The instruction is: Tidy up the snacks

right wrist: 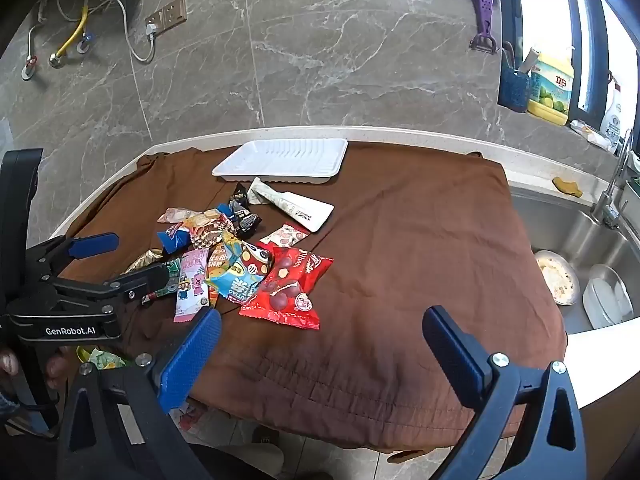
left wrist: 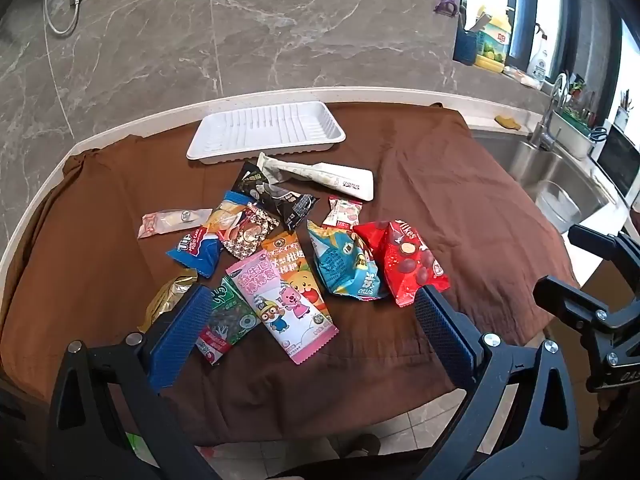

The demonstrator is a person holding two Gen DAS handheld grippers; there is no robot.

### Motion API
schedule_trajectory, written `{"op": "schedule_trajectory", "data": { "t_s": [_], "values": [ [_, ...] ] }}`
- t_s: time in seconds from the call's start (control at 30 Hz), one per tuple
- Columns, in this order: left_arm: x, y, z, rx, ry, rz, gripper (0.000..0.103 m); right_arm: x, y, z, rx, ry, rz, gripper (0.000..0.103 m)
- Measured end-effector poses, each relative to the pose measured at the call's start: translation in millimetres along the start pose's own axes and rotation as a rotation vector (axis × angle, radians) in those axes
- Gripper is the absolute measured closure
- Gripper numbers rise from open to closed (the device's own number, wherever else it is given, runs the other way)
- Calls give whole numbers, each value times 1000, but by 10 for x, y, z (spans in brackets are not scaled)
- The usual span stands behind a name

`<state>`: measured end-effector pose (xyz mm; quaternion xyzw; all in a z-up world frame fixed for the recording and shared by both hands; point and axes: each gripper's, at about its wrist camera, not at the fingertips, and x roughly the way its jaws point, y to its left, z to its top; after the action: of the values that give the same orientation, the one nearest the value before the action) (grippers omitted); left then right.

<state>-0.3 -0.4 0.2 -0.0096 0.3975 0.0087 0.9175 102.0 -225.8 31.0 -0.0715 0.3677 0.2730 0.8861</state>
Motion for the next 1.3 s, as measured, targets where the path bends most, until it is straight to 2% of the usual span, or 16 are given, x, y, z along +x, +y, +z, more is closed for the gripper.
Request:
{"op": "schedule_trajectory", "data": {
  "t_s": [1.3],
  "values": [
    [-58,24,-89,-4,-6,8,1,9,14,7,-1,4,-1,0]
  ]
}}
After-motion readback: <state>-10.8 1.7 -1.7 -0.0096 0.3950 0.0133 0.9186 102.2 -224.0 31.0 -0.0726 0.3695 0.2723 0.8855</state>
